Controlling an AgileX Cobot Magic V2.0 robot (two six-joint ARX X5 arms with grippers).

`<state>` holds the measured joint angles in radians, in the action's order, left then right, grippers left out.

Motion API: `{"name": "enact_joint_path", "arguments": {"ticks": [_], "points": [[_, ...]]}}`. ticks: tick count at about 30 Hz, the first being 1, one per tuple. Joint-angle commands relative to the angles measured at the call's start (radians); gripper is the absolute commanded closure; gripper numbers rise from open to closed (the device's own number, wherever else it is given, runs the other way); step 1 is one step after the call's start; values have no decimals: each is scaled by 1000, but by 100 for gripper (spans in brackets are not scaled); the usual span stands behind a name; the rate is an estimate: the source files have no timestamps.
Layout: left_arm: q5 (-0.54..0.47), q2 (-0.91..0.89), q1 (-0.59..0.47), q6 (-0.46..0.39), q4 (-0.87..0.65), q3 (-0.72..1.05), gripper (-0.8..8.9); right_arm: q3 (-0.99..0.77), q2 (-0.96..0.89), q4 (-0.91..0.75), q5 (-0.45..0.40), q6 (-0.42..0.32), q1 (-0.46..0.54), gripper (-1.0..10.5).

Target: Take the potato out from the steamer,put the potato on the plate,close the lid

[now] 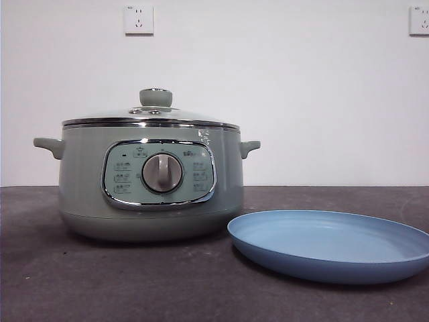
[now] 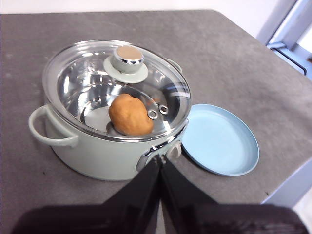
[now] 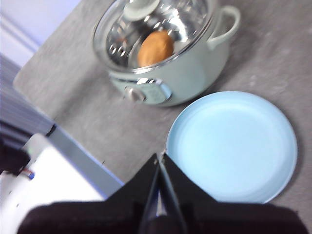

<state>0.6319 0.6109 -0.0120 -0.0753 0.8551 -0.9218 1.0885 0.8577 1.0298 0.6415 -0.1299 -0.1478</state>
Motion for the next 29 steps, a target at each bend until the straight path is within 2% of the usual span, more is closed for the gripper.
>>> {"name": "enact_joint_path", "arguments": {"ticks": [1,5,7,9,10,11,12,14,23,29], "points": [[3,0,0,-34,2,-3,822,3,9,-1,11,-29,-21,957],[-4,0,0,-34,-1,-3,792,3,14,-5,10,-28,-30,937],[-4,0,0,-34,-2,-3,622,3,14,-5,10,-28,-30,858],[-4,0,0,-32,-8,-3,330,3,14,-5,8,-21,-30,652],[-4,0,0,-31,-12,-3,248,3,14,-5,6,-16,-30,552],[-4,0,0,-30,-17,-3,215,3,14,-5,7,-16,-30,463],[-4,0,0,-30,-21,-3,216,3,14,-5,7,-16,-30,379],[-4,0,0,-30,-24,-3,216,3,14,-5,7,-17,-30,348],[-3,22,0,-29,-45,-3,216,3,14,-5,7,-17,-30,349],[-2,72,19,5,-147,-3,216,3,14,-3,7,-17,-30,349]]}}
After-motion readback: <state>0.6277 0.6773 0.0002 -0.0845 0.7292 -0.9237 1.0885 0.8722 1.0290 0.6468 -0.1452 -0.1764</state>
